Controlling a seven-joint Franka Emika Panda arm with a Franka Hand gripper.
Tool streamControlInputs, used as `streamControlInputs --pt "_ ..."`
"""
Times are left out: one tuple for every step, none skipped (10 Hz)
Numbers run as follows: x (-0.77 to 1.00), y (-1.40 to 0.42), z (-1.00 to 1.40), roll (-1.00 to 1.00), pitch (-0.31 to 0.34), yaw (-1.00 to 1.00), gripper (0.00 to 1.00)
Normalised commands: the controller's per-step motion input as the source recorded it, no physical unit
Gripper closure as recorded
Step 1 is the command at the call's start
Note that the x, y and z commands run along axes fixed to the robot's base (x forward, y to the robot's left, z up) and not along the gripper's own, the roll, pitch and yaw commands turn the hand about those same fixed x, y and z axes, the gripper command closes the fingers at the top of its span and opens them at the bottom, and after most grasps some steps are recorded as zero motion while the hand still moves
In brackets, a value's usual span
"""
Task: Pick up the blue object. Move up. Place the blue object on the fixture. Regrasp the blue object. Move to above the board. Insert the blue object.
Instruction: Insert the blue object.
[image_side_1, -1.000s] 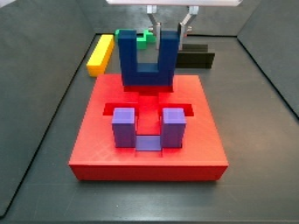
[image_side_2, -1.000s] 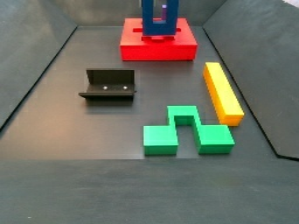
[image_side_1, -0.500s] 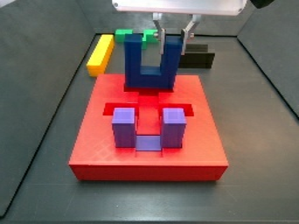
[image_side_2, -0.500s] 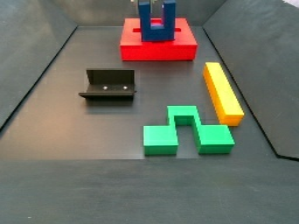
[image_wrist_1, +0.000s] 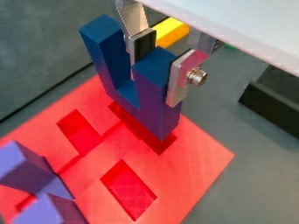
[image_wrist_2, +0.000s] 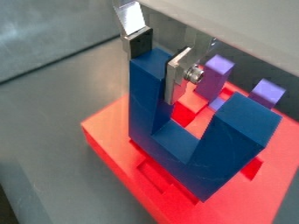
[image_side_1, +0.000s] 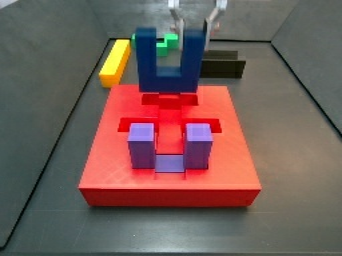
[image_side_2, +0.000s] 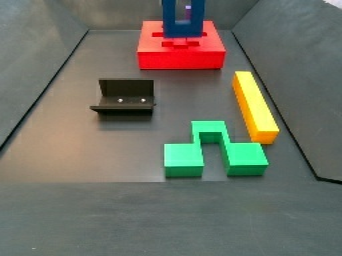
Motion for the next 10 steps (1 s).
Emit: streamControlInputs --pt "0.0 -0.01 0.08 -0.06 -0.081 0.0 1.0" --pt "0.01 -0.03 0.0 0.0 -0.096 0.0 1.0" --pt "0.03 -0.07 -0.21 0.1 -0.034 0.0 1.0" --pt "0.03 -0.09 -0.23 0.11 -0.036 0.0 1.0" --pt "0.01 -0.02 -0.05 0.05 -0.006 0.0 1.0" --pt "0.0 0.0 -0.01 0.03 0.0 0.0 1.0" --pt "0.0 0.0 -0.02 0.0 0.0 0.0 1.0" --pt "0.0 0.0 -0.09 0.0 0.0 0.0 1.0" --pt "0.31 0.15 -0.39 -0.03 0.0 0.0 1.0" --pt "0.13 0.15 -0.23 -0.05 0.0 0.0 1.0"
